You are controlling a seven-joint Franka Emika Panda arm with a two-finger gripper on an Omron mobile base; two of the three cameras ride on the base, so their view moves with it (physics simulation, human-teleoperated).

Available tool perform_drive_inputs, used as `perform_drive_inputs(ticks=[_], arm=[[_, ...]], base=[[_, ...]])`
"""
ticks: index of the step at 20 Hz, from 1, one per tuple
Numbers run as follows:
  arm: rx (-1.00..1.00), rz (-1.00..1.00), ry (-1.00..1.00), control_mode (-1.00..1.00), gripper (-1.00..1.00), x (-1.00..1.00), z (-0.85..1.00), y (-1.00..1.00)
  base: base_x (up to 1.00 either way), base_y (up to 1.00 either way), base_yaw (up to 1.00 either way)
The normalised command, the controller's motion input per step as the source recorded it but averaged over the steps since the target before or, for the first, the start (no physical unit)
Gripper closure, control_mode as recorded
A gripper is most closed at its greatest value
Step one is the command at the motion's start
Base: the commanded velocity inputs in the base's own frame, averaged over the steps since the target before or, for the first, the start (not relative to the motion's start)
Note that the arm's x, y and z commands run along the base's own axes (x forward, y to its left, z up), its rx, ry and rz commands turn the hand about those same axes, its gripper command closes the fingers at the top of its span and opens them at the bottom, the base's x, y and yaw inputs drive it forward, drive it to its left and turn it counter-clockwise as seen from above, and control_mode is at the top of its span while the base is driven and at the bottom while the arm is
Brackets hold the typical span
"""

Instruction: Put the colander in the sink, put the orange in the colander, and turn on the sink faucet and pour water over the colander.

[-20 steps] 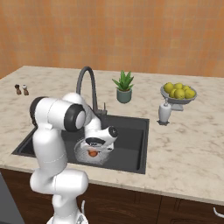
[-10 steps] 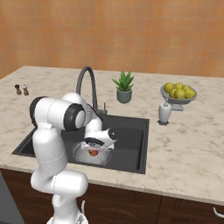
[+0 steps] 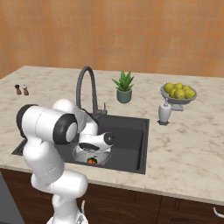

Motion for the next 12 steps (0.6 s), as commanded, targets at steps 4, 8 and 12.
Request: perform_drive_inputs(ticks=[4, 8, 12], arm=[[0.0, 0.03, 0.01, -1.0, -1.0, -0.42, 1.0, 0.0], [0.0, 0.03, 0.0, -1.0, -1.0, -0.55, 1.0, -0.07], [-0.04, 0.03, 0.07, -1.0, -1.0, -0.46, 1.0, -0.36]], base=[[0.0, 0.0, 0.0], [0.0, 0.0, 0.0], [0.0, 0.0, 0.0]])
